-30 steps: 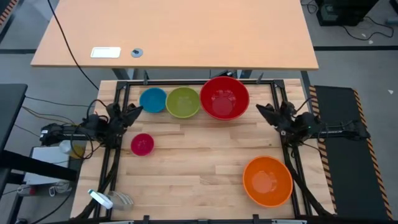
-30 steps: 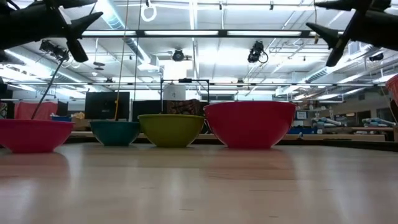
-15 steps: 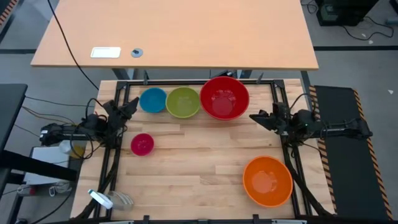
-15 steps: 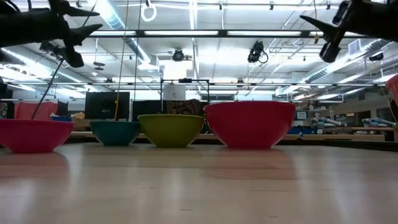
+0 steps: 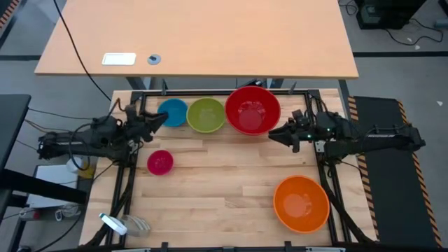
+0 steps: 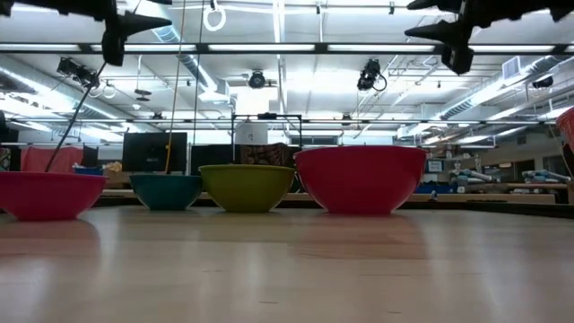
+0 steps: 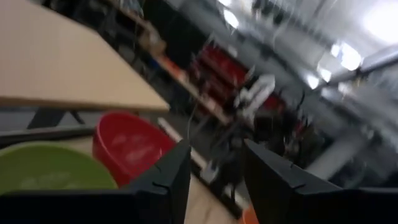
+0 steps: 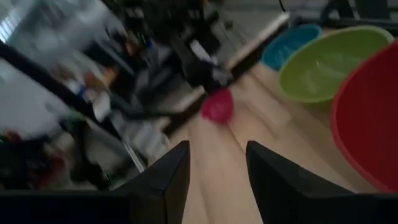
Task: Nest bowls inside each other
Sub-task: Stack the orange bowl on top of the red bowl
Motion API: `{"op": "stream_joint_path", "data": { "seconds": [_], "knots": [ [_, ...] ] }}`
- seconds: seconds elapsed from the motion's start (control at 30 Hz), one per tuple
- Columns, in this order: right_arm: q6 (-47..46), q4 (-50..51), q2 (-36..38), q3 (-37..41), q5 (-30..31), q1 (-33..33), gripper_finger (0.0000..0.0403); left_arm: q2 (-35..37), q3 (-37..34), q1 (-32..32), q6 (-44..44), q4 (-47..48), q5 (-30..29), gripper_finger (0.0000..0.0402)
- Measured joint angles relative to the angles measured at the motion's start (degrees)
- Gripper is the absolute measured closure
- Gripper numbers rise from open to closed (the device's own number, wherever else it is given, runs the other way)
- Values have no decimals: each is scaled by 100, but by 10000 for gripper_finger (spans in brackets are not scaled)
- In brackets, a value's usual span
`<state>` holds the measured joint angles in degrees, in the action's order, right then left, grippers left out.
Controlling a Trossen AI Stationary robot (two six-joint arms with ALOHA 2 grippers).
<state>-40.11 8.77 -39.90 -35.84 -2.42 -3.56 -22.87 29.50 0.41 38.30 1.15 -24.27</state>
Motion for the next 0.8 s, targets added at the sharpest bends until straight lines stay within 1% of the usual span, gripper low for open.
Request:
{"op": "stream_joint_path", "data": {
  "seconds": [0.13, 0.27, 0.4, 0.57, 0.7, 0.8],
  "knots": [
    [538, 838, -495, -769, -269, 23, 238, -459, 510, 0, -61, 497, 343, 255],
    [917, 1067, -843, -1349, -509, 25, 238, -930, 848, 0, -410, 481, 628, 255],
    [1197, 1074, -1014, -1803, -504, 25, 238, -1494, 1422, 0, -724, 480, 877, 255],
    [1487, 1037, -1020, -2162, -272, 25, 238, -2143, 2276, 9, -1229, 580, 1066, 255],
    [1618, 1047, -1025, -2325, -227, 25, 238, -2568, 2922, 36, -1383, 898, 1071, 255],
    [1621, 1054, -1024, -2412, -227, 25, 238, -2835, 3292, 35, -1389, 1083, 1183, 255]
  ]
}}
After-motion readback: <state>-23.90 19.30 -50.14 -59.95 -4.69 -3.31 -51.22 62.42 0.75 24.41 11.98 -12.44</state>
